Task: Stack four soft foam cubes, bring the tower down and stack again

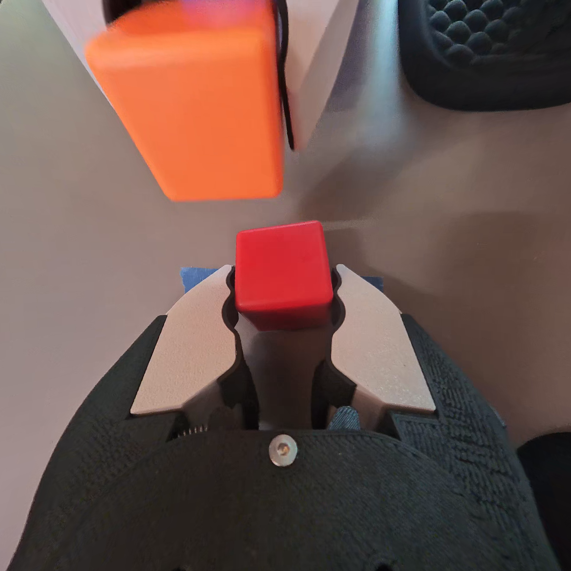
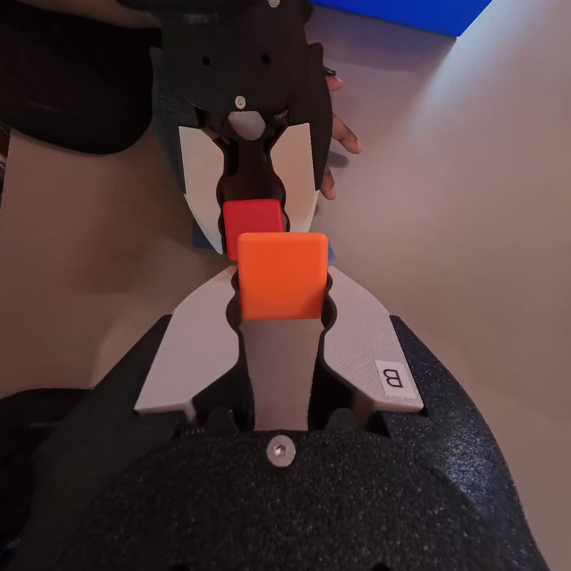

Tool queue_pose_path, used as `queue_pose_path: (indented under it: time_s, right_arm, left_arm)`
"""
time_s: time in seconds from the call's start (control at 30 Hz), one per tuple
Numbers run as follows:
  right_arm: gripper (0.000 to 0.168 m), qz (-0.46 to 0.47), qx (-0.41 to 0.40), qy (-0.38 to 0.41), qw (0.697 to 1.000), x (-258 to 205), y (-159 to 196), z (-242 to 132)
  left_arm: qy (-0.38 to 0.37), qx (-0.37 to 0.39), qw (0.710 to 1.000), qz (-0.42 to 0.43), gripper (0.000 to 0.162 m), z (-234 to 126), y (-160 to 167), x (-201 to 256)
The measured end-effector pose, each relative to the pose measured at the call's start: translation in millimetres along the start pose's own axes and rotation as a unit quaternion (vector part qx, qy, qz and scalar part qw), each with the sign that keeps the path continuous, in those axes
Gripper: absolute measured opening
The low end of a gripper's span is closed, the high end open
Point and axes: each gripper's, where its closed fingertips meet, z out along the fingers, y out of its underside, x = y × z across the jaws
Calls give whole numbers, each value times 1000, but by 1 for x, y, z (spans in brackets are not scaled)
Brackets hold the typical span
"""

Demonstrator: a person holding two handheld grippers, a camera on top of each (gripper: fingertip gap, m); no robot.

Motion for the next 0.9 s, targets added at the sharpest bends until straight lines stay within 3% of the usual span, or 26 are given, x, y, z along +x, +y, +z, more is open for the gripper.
queue_pose_path:
  time_s: [0.1, 0.2, 0.33, 0.4, 0.6, 0.9]
  right_arm:
    - [49, 12, -12, 38, 999, 6, 4, -24]
    - [49, 74, -35, 151, 985, 21, 27, -87]
    - [49, 254, -63, 325, 909, 24, 104, -192]
    - [50, 327, -106, 348, 872, 8, 152, -212]
    - [50, 402, -169, 287, 853, -8, 229, -171]
    - [50, 463, -199, 228, 833, -12, 273, -136]
  left_arm:
    - [-1, 0, 1000, -2, 58, 0, 0, -1]
    - [1, 0, 1000, -3, 58, 0, 1, 0]
    - [5, -2, 1000, -6, 59, 0, 1, 1]
    - [6, -3, 1000, -8, 61, 0, 1, 1]
    - [2, -3, 1000, -10, 70, 0, 1, 0]
    - [-4, -1, 1000, 0, 75, -1, 0, -1]
